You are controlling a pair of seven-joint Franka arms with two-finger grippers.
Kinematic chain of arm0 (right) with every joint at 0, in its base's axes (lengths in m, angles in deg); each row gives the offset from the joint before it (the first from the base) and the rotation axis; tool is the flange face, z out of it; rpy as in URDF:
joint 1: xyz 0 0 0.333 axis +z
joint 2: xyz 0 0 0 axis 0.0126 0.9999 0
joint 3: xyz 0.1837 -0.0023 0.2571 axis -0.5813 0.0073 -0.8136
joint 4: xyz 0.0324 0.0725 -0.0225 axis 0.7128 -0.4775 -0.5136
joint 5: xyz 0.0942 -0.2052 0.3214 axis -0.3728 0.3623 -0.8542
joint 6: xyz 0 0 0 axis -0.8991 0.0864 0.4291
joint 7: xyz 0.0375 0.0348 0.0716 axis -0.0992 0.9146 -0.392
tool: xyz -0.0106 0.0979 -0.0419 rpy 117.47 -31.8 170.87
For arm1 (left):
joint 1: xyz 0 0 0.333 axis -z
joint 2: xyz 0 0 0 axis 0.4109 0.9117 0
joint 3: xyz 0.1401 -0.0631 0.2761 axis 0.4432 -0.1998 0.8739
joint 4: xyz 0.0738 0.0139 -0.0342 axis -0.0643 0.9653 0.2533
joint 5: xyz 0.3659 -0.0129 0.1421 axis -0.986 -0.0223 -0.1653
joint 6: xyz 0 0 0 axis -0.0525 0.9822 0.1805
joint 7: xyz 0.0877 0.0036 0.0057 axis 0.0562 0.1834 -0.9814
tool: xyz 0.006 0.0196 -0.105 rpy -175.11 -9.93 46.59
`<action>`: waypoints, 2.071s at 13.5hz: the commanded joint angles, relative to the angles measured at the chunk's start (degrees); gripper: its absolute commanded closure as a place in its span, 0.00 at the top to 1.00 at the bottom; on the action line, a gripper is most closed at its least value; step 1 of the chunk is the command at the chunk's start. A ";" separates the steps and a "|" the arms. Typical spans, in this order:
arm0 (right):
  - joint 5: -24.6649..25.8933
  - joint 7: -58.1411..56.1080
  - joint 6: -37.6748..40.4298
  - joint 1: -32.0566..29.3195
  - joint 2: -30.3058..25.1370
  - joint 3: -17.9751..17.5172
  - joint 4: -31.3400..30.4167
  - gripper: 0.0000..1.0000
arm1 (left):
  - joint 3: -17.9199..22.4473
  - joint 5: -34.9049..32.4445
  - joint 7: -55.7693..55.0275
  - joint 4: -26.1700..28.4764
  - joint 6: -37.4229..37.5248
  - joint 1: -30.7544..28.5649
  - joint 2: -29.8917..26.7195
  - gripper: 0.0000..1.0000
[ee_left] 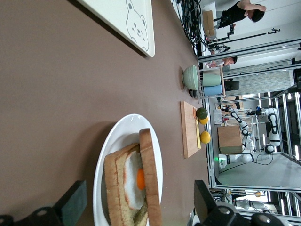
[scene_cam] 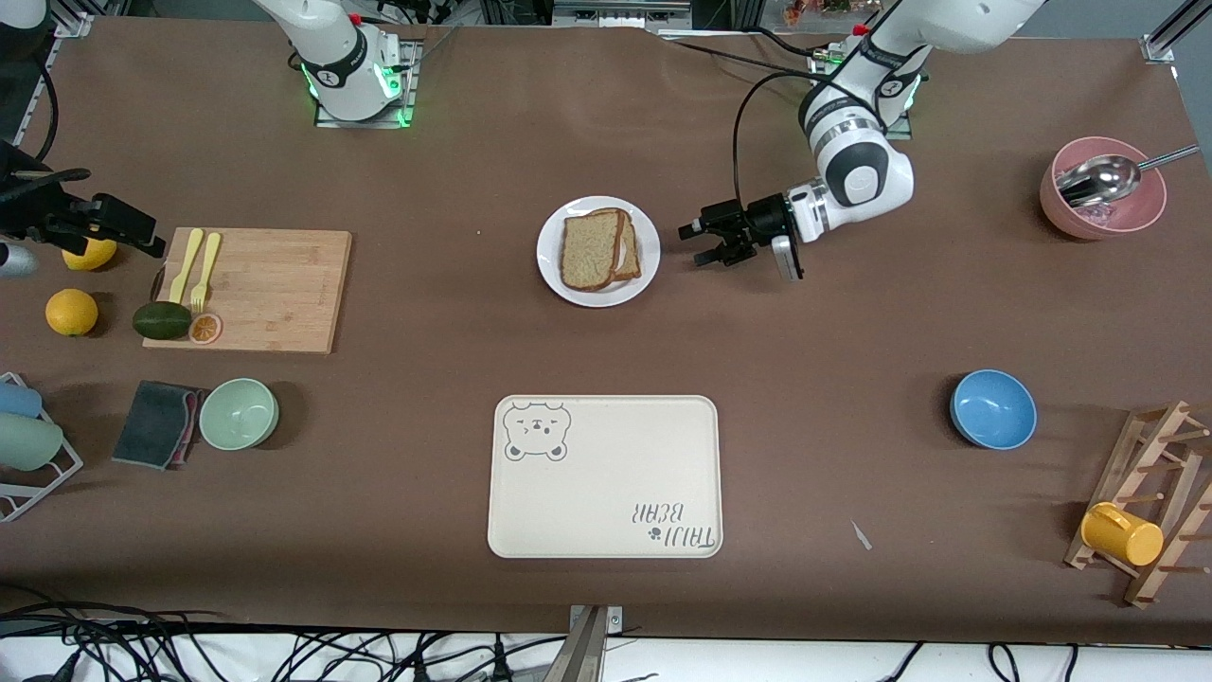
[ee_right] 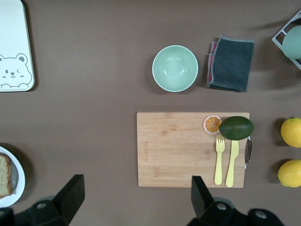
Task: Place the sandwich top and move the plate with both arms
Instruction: 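Reach the left gripper across the table to the white plate rim, then grip the white plate rim with the left gripper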
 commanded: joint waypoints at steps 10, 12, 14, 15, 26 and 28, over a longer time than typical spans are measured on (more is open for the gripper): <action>-1.10 -0.83 2.00 0.11 0.14 0.45 1.12 1.00 | -0.16 17.45 13.96 -1.27 -3.94 9.20 7.32 1.00; -1.10 -0.83 2.08 0.11 0.14 0.45 1.03 1.00 | -0.16 19.63 17.03 -2.05 -4.03 9.55 8.91 1.00; -1.10 -0.83 2.09 0.11 0.14 0.53 1.03 1.00 | 0.19 21.31 18.53 -3.80 -4.12 10.51 10.84 0.98; -1.10 -0.83 2.09 0.02 0.14 0.54 1.03 1.00 | 0.20 21.49 18.54 -4.95 -5.34 10.60 11.98 0.97; -1.45 -0.74 2.96 0.11 0.14 0.54 1.03 1.00 | 0.37 20.88 18.36 -8.65 -10.36 10.34 14.54 0.53; -1.46 -0.74 2.96 0.11 0.14 0.54 1.12 1.00 | 0.37 20.70 18.45 -8.65 -10.36 10.08 14.54 0.49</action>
